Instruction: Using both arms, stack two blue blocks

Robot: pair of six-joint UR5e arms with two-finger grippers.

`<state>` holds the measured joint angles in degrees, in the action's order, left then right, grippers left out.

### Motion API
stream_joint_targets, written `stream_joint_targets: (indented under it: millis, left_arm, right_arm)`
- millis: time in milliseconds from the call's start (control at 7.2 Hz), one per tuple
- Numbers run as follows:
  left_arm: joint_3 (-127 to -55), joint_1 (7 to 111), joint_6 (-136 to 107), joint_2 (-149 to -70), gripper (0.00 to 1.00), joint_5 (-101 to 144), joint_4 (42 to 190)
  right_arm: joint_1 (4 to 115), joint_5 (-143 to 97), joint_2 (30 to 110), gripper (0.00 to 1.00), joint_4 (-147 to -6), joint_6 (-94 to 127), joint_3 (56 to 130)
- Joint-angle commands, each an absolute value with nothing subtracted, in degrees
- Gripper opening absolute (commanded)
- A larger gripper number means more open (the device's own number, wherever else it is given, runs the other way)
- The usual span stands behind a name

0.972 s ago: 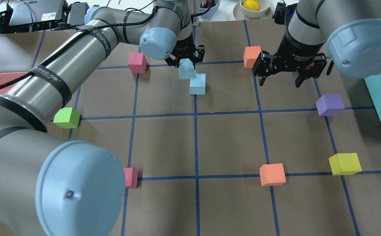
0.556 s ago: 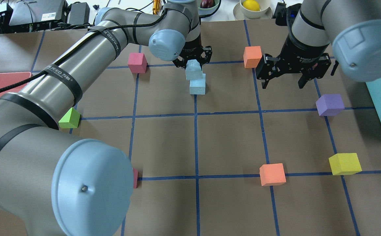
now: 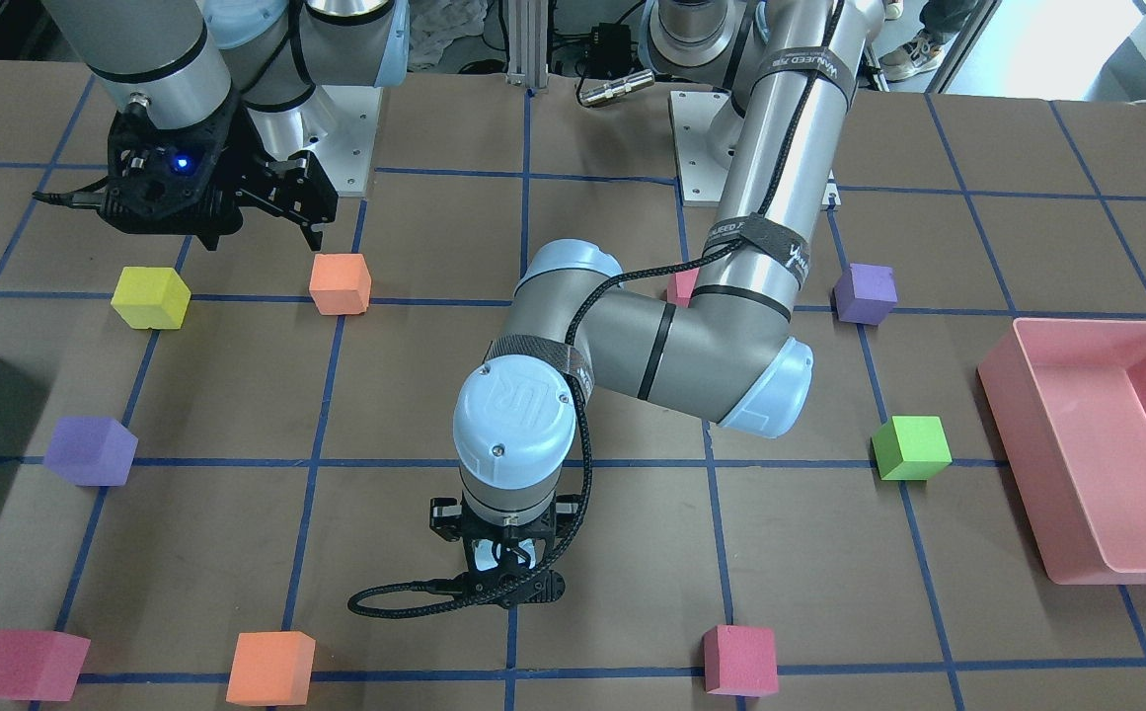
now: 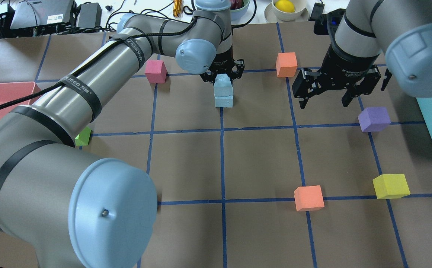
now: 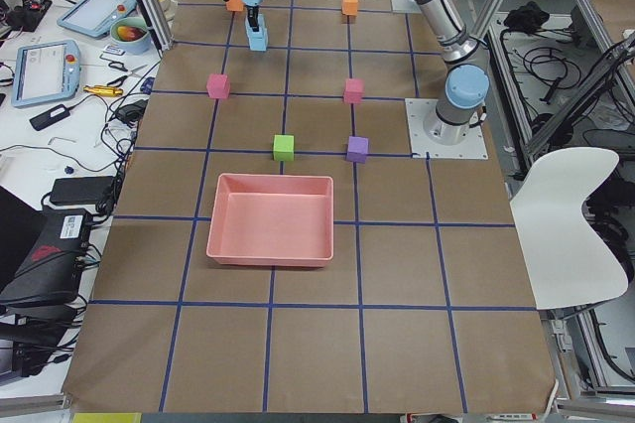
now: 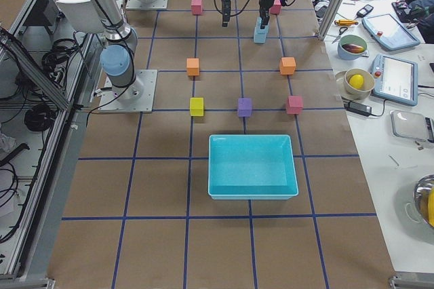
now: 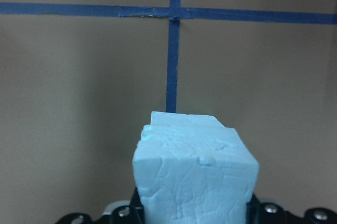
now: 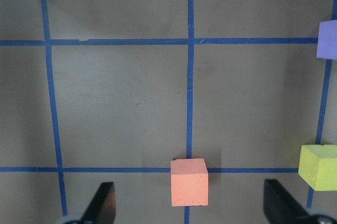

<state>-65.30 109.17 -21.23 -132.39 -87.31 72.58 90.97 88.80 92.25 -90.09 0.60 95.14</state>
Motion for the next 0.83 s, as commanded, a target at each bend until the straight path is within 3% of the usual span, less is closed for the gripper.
stream_joint_targets:
  millis: [0, 139, 556, 694]
  left_arm:
    - [-65.48, 109.25, -21.27, -133.06, 0.74, -87.45, 71.9]
    - [-65.57, 109.25, -21.79, -133.07, 1.0, -87.1, 71.89]
    - [-65.65, 108.46, -21.19, -129.39, 1.0, -87.19, 73.99]
    - [-65.22, 106.28, -20.4, -125.81, 1.0, -87.27, 80.7]
  right_arm:
    - [90.97, 88.68, 92.29, 1.0, -90.0, -0.34, 95.01]
    - [90.88, 89.12, 92.29, 1.0, -90.0, -3.05, 95.01]
    - [90.88, 89.12, 92.72, 1.0, -90.0, -3.43, 95.01]
    - [90.97, 89.12, 92.72, 1.0, -90.17, -3.43, 95.1]
